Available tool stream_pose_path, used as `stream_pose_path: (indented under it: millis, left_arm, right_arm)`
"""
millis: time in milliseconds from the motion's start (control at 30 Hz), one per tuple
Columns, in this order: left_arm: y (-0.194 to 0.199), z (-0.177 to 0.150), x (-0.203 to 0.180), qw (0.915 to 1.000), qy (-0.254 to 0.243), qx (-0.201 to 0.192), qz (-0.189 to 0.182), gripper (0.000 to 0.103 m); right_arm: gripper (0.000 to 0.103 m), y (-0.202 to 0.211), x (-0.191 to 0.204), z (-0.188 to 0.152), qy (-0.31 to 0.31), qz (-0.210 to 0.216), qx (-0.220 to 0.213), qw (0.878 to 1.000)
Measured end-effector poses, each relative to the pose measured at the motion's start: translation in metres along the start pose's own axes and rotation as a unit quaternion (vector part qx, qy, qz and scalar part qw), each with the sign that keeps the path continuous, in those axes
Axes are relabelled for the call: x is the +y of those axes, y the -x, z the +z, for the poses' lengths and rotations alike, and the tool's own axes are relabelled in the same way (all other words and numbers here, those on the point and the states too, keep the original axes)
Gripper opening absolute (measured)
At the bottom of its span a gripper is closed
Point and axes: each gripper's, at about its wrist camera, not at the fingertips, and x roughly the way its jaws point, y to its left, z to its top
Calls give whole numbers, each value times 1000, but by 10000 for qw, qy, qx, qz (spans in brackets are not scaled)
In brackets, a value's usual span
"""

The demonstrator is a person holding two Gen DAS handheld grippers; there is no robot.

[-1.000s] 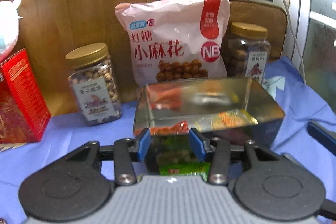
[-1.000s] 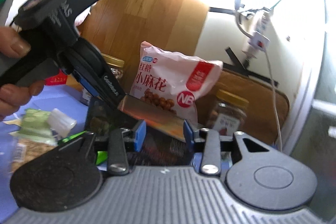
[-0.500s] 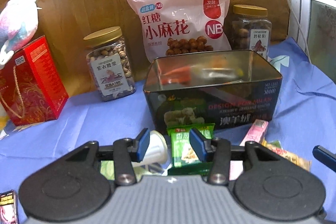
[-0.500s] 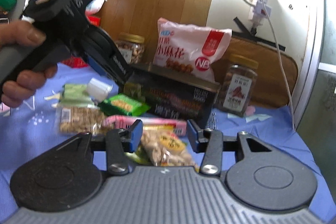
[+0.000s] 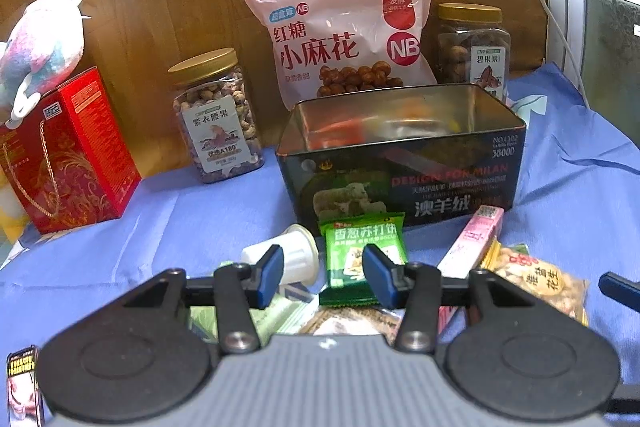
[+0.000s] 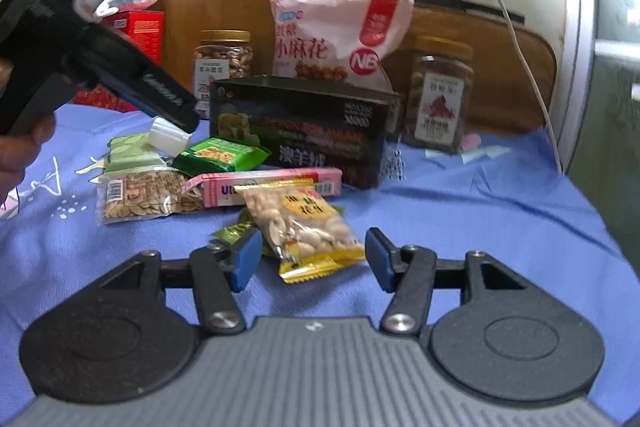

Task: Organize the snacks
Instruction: 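Move the left gripper back and grasp the yellow peanut bag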

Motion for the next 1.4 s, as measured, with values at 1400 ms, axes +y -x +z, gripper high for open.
stream_pose_path:
  millis: [1400]
  left_arm:
    - [2,-9,-13,9707,348,678,-2280,47]
  right_arm:
    - [68,-8,-6,-2,-72,296,254,9992]
